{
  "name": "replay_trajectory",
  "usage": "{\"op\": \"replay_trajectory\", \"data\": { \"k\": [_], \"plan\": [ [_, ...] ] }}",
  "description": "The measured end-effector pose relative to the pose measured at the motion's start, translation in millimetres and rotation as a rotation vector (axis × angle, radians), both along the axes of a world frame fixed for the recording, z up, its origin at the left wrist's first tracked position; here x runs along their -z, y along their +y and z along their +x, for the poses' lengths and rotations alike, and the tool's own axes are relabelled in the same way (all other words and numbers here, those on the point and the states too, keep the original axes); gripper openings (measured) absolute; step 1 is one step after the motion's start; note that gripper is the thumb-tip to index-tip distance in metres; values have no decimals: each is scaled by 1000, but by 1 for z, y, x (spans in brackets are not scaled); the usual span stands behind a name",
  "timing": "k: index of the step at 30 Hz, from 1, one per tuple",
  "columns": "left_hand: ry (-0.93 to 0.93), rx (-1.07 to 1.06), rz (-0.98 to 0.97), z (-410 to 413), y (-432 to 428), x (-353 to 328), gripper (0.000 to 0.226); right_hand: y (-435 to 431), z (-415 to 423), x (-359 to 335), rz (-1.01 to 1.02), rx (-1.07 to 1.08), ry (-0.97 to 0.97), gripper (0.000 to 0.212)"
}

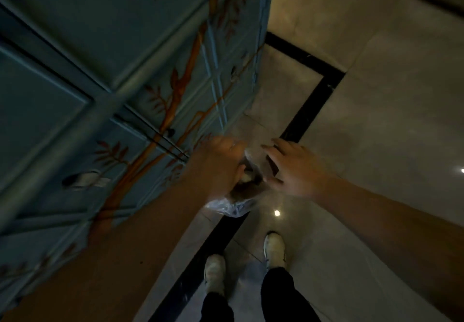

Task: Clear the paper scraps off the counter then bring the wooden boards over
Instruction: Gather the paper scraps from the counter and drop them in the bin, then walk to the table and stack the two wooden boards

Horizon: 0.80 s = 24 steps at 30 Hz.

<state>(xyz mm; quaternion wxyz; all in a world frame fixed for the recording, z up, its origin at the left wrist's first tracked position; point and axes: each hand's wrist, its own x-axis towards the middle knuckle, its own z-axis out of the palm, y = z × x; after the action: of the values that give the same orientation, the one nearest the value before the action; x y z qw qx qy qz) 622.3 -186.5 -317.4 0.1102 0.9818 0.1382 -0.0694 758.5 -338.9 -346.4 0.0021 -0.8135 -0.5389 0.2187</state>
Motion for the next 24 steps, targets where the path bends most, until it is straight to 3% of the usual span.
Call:
{"op": "replay_trajectory", "data": {
  "k": [6,13,24],
  "plan": [
    [-159,208,147,-2,-21,-131,51,-30,-21,-129,105,141,-187,79],
    [-367,545,256,12,-72,-264,57,-121,-53,-268,213,460,-376,79],
    [-579,1047,299,37,-291,-374,55,-355,-132,-388,103,917,-707,77]
  ]
}}
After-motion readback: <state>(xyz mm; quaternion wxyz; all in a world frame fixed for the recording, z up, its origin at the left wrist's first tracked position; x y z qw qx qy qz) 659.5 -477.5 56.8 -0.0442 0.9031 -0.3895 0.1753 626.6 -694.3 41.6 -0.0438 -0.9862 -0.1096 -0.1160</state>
